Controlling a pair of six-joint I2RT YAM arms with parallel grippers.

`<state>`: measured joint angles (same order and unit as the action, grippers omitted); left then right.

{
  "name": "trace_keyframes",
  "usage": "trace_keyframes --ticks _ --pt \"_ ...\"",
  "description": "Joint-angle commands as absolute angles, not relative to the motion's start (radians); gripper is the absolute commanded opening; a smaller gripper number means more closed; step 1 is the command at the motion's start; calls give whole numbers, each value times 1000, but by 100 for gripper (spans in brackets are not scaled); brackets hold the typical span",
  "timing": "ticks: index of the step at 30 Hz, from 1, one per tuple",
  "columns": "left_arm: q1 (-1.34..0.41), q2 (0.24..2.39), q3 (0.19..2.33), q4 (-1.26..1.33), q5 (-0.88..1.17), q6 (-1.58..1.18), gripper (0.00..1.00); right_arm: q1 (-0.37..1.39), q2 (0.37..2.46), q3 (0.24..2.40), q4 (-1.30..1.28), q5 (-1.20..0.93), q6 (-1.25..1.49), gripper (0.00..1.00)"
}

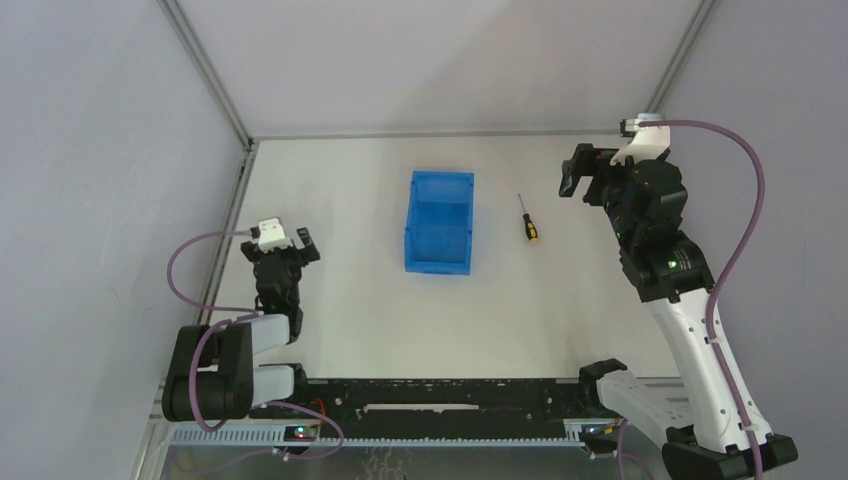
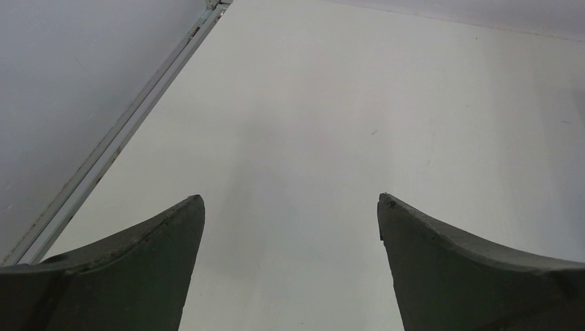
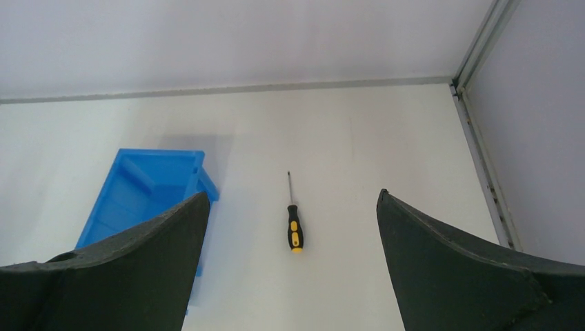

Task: Put the screwdriver in the bin
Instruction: Pick up the screwdriver from the center of the board.

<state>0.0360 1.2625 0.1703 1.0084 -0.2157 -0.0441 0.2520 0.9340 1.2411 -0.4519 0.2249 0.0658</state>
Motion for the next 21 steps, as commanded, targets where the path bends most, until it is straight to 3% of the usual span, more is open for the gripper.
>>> trace_keyframes --ticks 1,21 --pt "42 1256 197 1042 -228 -25 100 246 953 1272 -507 225 68 100" --pt "41 1256 198 1042 -228 -25 100 182 1290 1291 -454 122 100 100"
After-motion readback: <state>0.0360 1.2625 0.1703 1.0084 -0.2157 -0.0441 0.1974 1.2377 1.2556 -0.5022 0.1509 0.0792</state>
